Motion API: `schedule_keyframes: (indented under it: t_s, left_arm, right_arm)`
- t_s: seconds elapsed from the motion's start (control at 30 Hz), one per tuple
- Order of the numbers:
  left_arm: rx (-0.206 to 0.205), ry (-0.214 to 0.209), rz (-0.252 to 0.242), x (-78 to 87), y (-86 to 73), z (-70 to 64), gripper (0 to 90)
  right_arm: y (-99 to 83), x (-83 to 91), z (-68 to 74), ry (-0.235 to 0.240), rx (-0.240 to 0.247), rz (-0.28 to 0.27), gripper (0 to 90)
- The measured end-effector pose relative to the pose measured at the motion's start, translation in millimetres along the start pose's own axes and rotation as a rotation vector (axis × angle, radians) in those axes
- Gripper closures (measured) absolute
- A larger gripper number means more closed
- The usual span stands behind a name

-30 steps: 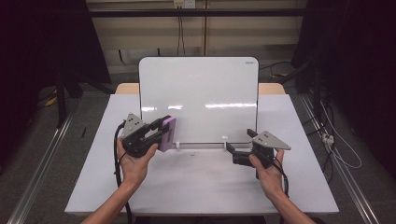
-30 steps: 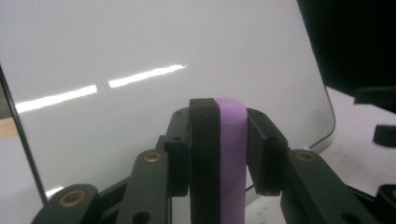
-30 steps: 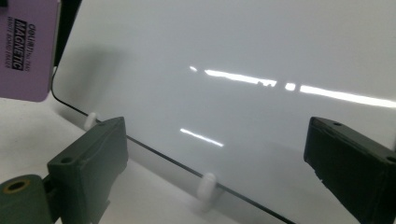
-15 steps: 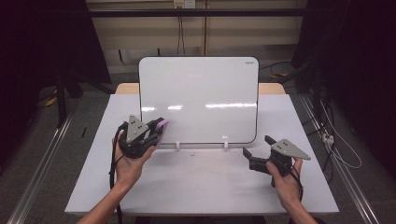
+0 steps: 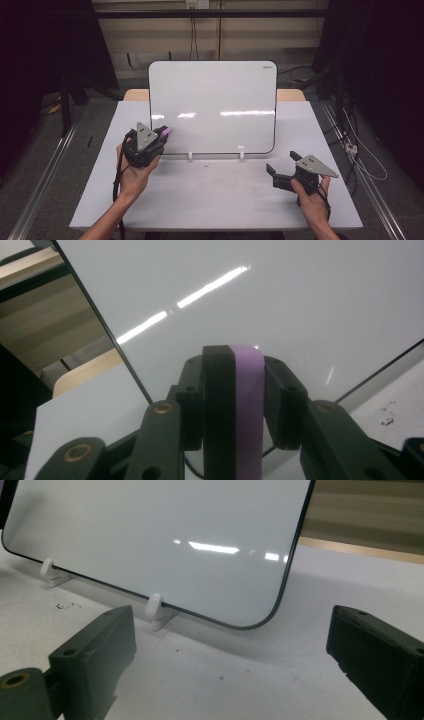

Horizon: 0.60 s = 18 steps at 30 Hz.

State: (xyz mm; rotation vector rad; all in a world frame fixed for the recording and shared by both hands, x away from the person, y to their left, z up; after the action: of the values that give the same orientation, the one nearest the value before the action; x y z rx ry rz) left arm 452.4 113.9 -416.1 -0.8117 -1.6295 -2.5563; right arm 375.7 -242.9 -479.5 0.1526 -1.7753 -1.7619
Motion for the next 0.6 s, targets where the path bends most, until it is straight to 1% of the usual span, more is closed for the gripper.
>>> schedule_keyframes:
  t_s: [0.03,0.1,0.2,0.27,0.3,0.33,0.4,0.43,0.5,0.53,0.57,0.6]
  left_arm:
    - [-0.002,0.005,0.000,-0.4,0.4,0.3,65.0]
    - [-0.019,0.010,0.017,-2.5,-0.4,-0.2,65.1]
    - [-0.038,0.008,0.046,-7.4,-3.4,-2.4,65.1]
    - [-0.038,0.006,0.056,-11.0,-5.0,-4.8,65.0]
    - [-0.040,0.006,0.053,-12.5,-4.7,-5.6,65.0]
    - [-0.051,0.008,0.056,-14.0,-4.9,-6.8,65.0]
    - [-0.073,0.027,0.061,-17.3,-5.6,-9.0,65.1]
    - [-0.075,0.025,0.069,-19.0,-6.5,-10.7,65.0]
    - [-0.092,0.047,0.076,-23.1,-7.3,-11.2,65.0]
    - [-0.087,0.046,0.080,-25.0,-7.5,-12.1,65.0]
    - [-0.085,0.053,0.077,-26.7,-6.9,-11.5,65.0]
    - [-0.089,0.055,0.080,-28.1,-6.6,-11.8,65.0]
  right_arm:
    - [-0.2,-0.2,0.8,0.002,-0.001,0.001,5.2]
    - [0.2,-0.8,1.5,0.004,0.001,-0.001,5.2]
    - [0.2,-1.2,2.5,0.007,0.001,0.001,5.2]
    - [0.1,-1.4,2.8,0.009,0.002,0.001,5.2]
    - [-0.1,-1.5,3.0,0.010,0.002,0.002,5.2]
    - [-0.4,-1.7,3.1,0.011,0.002,0.003,5.2]
    - [-0.6,-2.3,2.9,0.015,-0.001,0.001,5.3]
    - [-0.6,-2.3,3.2,0.020,-0.004,0.000,5.2]
    - [-0.5,-2.4,3.1,0.018,-0.001,-0.001,5.2]
    - [-0.7,-2.4,3.3,0.019,-0.004,0.000,5.2]
    - [-0.6,-2.5,3.4,0.020,-0.001,-0.001,5.2]
    - [-0.5,-2.5,3.6,0.020,0.001,0.000,5.2]
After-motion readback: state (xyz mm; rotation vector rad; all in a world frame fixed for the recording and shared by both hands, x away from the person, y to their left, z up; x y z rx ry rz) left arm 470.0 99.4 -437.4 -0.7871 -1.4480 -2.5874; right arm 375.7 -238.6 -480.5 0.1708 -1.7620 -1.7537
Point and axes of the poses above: each handheld gripper's, and its own axes: x roughly backward along the jaws, y roughly out of its top, z roughly to its left, the point moved 10 cm from there along -x, roughly forward along the jaws, and after that the axes turned 9 degrees about y, right-handed, at the moved point
